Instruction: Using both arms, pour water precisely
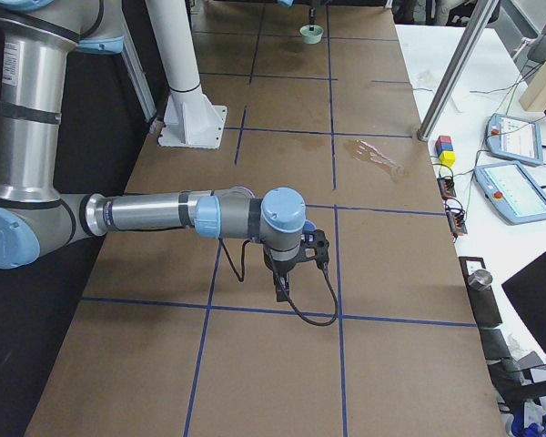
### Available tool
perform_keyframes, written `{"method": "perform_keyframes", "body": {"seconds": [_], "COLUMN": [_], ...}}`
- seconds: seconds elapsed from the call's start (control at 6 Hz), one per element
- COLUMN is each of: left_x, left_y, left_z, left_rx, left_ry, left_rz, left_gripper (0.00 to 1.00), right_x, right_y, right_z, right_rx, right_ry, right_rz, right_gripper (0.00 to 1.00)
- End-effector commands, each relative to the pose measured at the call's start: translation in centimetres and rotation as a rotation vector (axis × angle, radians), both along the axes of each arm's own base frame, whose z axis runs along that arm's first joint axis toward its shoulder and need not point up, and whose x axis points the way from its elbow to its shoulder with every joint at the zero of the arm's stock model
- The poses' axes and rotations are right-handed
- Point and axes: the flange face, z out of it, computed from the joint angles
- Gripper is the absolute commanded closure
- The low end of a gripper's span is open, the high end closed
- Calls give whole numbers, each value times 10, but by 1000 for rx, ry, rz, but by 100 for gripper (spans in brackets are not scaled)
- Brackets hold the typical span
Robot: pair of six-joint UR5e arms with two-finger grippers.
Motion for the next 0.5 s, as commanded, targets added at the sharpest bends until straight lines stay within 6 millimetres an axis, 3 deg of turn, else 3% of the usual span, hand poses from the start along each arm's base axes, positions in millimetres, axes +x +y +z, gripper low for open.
{"method": "perform_keyframes", "body": {"seconds": [0.0,0.33], "left_x": [26,45], "left_y": [3,9], "left_z": [17,24], "left_rx": [2,-9], "left_ry": [-46,-53], "left_rz": [-25,15], "left_gripper": [100,100], "right_x": [0,0], "right_y": [0,0], "right_z": [0,0], "right_rx": [3,3], "right_ry": [0,2], "right_rz": [-3,-3], "right_gripper": [0,0]}}
